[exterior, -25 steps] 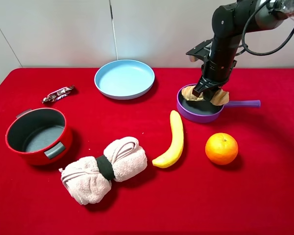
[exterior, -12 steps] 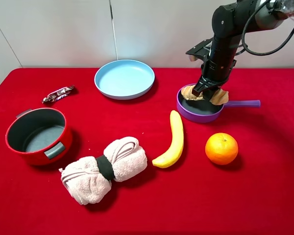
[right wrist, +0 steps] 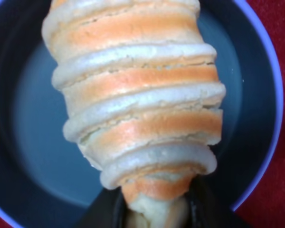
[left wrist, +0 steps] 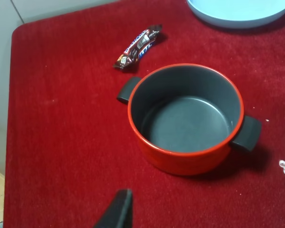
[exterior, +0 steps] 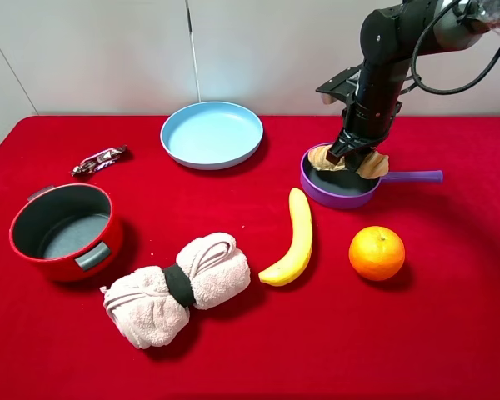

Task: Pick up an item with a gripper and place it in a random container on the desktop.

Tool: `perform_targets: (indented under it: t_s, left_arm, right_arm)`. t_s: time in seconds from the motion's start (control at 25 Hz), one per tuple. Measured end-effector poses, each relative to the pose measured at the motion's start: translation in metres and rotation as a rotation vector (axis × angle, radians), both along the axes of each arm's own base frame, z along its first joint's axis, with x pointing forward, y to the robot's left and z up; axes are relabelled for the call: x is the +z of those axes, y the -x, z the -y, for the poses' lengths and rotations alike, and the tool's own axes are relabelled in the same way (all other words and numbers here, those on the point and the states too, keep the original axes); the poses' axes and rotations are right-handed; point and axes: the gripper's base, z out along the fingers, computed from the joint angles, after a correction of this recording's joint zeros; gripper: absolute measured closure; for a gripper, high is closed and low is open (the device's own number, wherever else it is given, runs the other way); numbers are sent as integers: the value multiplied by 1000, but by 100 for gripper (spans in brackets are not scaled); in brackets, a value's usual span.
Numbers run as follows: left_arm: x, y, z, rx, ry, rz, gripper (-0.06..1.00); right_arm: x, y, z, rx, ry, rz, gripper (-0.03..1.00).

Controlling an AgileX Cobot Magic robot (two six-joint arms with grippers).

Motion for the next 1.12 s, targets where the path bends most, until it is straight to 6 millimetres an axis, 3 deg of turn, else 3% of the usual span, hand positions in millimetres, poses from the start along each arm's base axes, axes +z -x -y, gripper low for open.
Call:
perform_targets:
  t_s: [0.32, 0.64, 0.96, 1.12]
  left_arm:
    - [0, 0, 0, 0, 0, 0, -4]
    - [0, 0, 0, 0, 0, 0, -4]
    - [0, 0, 0, 0, 0, 0, -4]
    - [0, 0, 0, 0, 0, 0, -4]
  right_arm:
    - [0, 0, 0, 3, 2, 5, 49]
    - [0, 1, 1, -5, 10, -10, 31]
    - [1, 3, 2, -52, 14, -25, 27]
    - [13, 5, 1, -55, 4, -6, 27]
